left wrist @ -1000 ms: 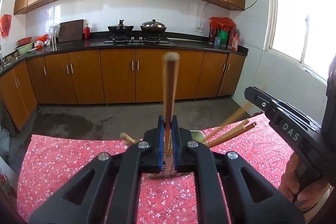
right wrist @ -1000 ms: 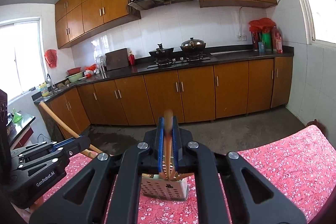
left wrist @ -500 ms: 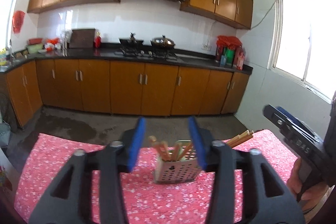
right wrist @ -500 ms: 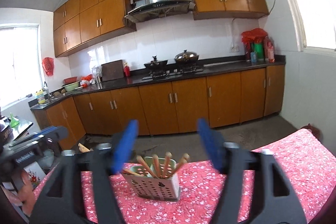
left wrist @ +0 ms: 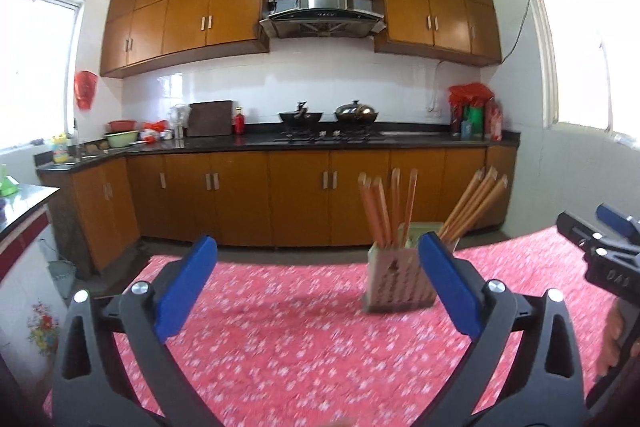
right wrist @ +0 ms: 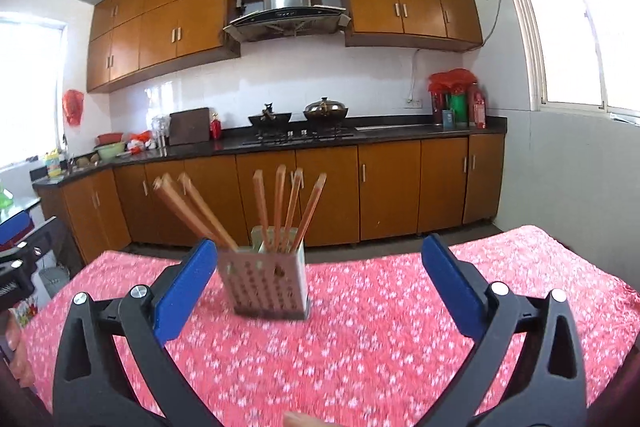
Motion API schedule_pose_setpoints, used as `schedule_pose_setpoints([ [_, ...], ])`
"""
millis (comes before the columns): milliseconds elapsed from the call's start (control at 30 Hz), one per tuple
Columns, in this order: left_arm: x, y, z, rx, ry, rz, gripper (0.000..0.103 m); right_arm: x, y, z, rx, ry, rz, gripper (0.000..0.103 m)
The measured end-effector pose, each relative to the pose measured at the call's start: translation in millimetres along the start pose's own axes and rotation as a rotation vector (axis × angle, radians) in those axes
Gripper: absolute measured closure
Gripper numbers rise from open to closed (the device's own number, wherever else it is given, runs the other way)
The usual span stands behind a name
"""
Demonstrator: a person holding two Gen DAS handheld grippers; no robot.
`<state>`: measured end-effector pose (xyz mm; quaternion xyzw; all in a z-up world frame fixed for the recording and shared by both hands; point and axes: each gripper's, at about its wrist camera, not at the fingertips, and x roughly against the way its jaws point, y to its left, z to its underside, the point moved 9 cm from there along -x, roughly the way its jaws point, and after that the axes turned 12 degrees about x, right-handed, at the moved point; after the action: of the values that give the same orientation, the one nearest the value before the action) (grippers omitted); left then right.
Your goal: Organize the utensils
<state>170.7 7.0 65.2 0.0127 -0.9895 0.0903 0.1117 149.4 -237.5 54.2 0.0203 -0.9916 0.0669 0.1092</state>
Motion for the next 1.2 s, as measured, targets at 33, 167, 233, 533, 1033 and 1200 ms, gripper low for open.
schedule_pose_setpoints([
  [33, 1, 1, 8, -0.006, 0.008, -0.012, 0.004, 2, 5, 5, 0.016, 0.002, -0.002, 0.002],
  [167, 6, 5, 40, -0.018, 0.050, -0.036, 0.004, 9, 19, 30, 0.067, 0.035, 0.001, 0.002],
  [233, 7, 7, 53, -0.011, 0.067, -0.032, 0.004, 9, 23, 44, 0.049, 0.064, -0.023, 0.002],
  [533, 10, 9, 86, 0.003, 0.115, -0.023, 0.004, 13, 24, 84, 0.011, 0.143, -0.040, 0.002],
  [1033, 7, 8, 109, 0.002, 0.154, -0.030, 0.004, 14, 24, 104, 0.004, 0.185, -0.042, 0.002],
  [1200, 7, 7, 109, 0.005, 0.155, -0.026, 0.004, 15, 22, 104, -0.002, 0.188, -0.042, 0.002],
])
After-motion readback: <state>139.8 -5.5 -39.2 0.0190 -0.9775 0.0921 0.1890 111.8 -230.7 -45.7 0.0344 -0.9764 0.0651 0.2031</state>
